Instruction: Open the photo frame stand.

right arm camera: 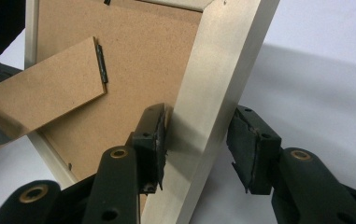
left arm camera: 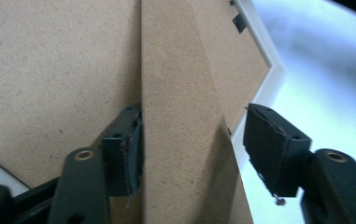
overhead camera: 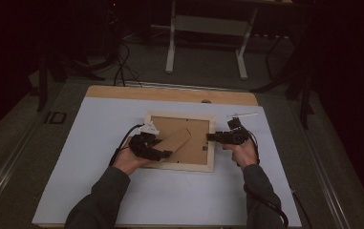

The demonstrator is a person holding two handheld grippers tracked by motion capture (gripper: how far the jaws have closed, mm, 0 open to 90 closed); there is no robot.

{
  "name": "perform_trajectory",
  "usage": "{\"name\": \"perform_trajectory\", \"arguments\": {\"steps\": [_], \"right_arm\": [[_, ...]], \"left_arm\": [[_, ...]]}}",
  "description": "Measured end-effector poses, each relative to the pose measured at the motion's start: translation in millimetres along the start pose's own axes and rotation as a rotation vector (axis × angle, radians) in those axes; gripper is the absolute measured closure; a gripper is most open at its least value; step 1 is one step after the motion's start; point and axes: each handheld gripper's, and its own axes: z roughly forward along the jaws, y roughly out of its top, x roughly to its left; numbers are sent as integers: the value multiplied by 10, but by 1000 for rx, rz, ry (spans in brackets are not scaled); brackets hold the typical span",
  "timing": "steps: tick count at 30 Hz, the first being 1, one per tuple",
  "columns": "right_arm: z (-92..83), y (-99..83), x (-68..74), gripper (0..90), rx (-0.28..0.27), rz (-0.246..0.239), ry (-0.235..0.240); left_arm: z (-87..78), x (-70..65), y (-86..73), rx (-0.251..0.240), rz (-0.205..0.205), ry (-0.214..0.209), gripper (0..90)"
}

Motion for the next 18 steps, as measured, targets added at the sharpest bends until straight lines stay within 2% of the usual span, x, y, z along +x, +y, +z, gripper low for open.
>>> {"name": "perform_trajectory", "arguments": {"steps": [1,4,7,18], "right_arm": [[-2,2,2,570,-1,-3,-2],[-5,-2,12,572,-7,-3,-2],[-13,-16,21,574,-20,-7,-3],[-67,-22,84,591,-57,-22,-19]], "left_arm": [[4,15,5,8,-16,-20,426],[1,13,24,36,-21,18,514],[-25,23,45,41,-41,10,580],[-45,-14,66,62,-18,32,639]]}}
